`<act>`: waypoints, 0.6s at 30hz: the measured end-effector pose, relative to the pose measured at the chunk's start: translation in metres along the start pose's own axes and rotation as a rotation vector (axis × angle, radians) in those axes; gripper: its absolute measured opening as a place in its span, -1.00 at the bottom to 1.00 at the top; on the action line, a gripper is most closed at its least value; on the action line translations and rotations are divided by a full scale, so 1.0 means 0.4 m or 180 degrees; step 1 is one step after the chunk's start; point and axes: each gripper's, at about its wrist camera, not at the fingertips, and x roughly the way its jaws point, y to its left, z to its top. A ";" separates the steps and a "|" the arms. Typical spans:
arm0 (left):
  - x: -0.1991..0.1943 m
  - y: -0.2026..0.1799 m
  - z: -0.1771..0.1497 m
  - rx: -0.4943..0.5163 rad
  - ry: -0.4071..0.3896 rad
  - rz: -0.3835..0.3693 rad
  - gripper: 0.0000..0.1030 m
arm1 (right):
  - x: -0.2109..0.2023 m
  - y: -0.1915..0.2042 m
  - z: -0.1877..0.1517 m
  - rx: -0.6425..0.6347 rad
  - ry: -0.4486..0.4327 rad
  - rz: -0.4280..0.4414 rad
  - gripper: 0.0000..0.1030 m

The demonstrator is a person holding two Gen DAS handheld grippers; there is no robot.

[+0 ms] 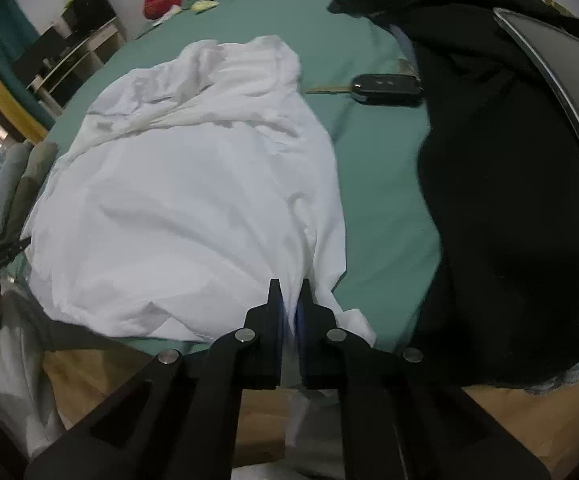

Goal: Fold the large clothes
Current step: 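Grasp the jacket hem with the left tool while the right tool grasps the hem edge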

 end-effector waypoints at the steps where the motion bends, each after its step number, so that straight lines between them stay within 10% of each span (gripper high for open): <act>1: -0.015 -0.003 -0.003 -0.0002 -0.0041 0.0008 -0.91 | -0.003 0.007 -0.001 -0.0033 -0.0005 0.0014 -0.88; 6: -0.090 0.030 -0.030 -0.0219 -0.0219 0.0108 -0.92 | -0.031 -0.003 0.003 0.0077 -0.0128 0.0107 -0.72; 10: -0.139 0.095 -0.040 -0.0512 -0.0307 0.0106 -0.92 | -0.069 -0.027 0.006 0.0211 -0.0252 0.0208 0.66; 18: -0.178 0.101 -0.023 -0.0505 -0.0403 0.0122 -0.92 | 0.005 -0.144 0.031 0.0745 0.0118 0.0740 0.65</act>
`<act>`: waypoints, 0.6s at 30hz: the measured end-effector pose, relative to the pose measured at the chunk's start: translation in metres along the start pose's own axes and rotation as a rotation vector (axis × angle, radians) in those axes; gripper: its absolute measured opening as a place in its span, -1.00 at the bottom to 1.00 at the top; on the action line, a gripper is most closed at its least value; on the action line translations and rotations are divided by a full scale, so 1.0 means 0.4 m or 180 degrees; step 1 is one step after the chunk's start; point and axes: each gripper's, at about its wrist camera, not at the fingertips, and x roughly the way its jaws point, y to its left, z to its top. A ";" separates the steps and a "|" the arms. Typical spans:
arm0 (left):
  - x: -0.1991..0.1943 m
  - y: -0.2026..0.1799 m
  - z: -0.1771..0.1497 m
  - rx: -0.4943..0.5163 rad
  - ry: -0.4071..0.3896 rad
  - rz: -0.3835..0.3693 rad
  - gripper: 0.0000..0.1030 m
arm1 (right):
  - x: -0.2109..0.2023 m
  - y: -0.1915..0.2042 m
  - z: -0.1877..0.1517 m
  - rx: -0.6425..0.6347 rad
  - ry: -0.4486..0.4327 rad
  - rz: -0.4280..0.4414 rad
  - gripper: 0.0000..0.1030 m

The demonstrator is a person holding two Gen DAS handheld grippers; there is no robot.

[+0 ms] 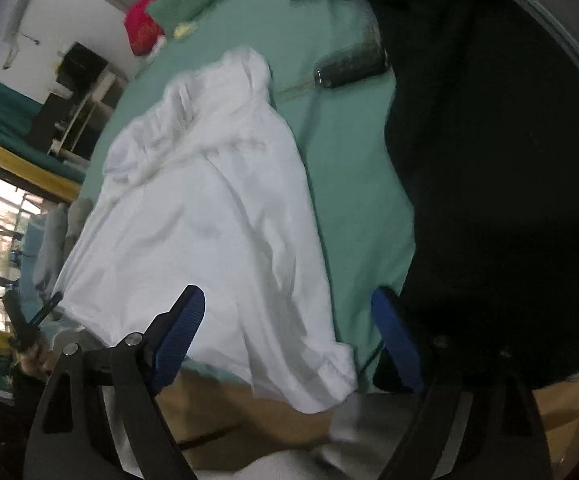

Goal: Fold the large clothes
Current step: 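Grasp the jacket hem with the left tool while the right tool grasps the hem edge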

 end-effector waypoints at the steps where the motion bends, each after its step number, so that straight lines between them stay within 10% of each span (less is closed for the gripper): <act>1: -0.005 -0.001 0.002 -0.0003 -0.0017 -0.0009 -0.92 | 0.001 0.011 0.002 -0.0107 0.0046 -0.0034 0.65; 9: -0.058 0.007 -0.002 -0.0060 -0.0119 -0.0075 -0.92 | 0.055 0.118 -0.051 -0.0925 0.0296 -0.0972 0.27; 12: -0.082 0.003 -0.002 -0.0029 -0.0164 -0.0103 -0.92 | 0.080 0.169 -0.078 -0.1330 0.0339 -0.1373 -0.26; 14: -0.097 0.005 -0.003 -0.0029 -0.0189 -0.0124 -0.91 | 0.062 0.165 -0.080 -0.1327 0.0244 -0.1267 -0.94; 18: -0.125 0.012 0.001 -0.0024 -0.0229 -0.0159 -0.91 | -0.009 0.136 -0.080 -0.1049 -0.0078 -0.0804 -0.93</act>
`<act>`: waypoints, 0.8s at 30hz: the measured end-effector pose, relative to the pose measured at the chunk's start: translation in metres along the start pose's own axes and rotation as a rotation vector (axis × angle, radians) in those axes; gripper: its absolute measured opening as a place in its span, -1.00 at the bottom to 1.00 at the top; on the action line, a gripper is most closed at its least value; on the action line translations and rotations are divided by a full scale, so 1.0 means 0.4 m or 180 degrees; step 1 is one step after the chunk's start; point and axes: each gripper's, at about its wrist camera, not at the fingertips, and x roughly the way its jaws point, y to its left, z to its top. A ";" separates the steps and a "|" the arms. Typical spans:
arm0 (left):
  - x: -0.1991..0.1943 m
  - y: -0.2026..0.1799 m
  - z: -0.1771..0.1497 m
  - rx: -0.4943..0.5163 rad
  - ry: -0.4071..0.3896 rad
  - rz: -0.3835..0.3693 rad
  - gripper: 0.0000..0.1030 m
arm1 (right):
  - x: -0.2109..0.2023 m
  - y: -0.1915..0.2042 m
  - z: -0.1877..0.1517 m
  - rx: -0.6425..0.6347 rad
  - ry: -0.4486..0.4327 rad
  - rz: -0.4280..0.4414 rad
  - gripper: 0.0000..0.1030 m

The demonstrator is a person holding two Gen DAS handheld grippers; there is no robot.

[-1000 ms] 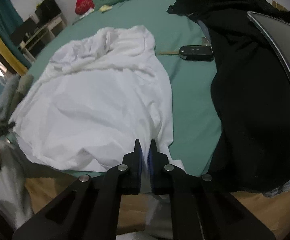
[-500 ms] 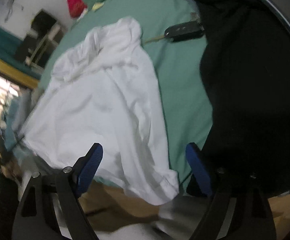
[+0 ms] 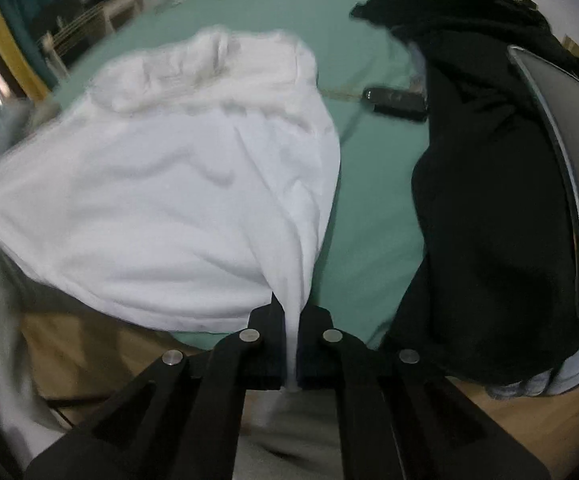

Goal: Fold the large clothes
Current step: 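Grasp the jacket hem with the left tool while the right tool grasps the hem edge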

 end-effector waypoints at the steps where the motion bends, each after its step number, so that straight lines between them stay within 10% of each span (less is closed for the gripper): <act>1: -0.010 0.000 0.001 0.0002 -0.0023 -0.0002 -0.91 | -0.021 -0.013 -0.003 0.0132 -0.0080 0.0214 -0.93; 9: -0.094 0.011 0.020 -0.0082 -0.0151 -0.0015 -0.91 | -0.119 -0.081 -0.046 0.0965 -0.0602 0.1212 -0.93; 24: -0.058 0.018 0.170 -0.0423 -0.0391 0.0144 -0.91 | -0.211 -0.106 0.131 0.0893 -0.1428 0.1296 -0.93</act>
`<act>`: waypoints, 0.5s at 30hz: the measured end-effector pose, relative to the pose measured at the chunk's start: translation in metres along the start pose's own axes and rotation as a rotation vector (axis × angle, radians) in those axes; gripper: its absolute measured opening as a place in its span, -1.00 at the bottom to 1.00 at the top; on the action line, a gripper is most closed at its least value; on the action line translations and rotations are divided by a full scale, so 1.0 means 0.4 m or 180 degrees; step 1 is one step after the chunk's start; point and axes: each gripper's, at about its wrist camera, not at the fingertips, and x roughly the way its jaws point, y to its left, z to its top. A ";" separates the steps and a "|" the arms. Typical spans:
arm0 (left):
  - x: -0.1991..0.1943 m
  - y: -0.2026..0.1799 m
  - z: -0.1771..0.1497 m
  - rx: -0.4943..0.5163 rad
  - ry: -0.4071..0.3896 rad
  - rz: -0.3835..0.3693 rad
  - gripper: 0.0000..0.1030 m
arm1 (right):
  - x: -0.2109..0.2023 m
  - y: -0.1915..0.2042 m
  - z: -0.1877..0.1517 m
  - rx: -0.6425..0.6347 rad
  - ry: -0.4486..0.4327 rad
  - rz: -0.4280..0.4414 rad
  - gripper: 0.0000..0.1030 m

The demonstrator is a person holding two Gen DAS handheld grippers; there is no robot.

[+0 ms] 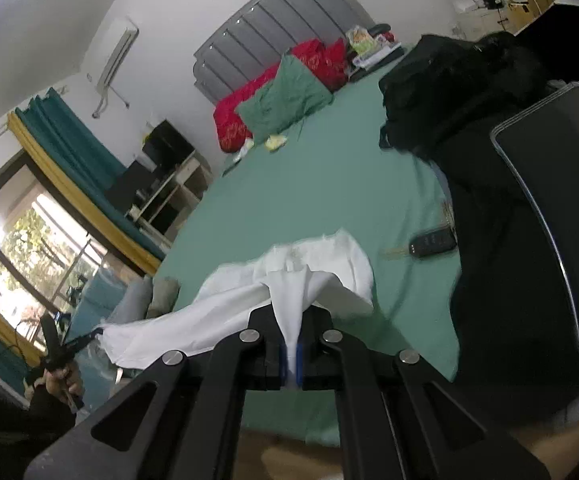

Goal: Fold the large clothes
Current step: 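Grasp the jacket hem with the left tool while the right tool grasps the hem edge, then lift the hem with both tools and fold it over the jacket body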

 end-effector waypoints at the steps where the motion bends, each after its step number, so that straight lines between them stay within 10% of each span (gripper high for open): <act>1: 0.025 0.002 0.019 -0.0055 -0.0006 0.0005 -0.91 | 0.022 0.001 0.024 -0.0035 -0.0041 -0.0035 -0.93; 15: 0.415 0.029 0.205 -0.0590 0.0309 0.0087 -0.91 | 0.376 -0.107 0.225 0.0123 -0.0049 -0.0253 -0.93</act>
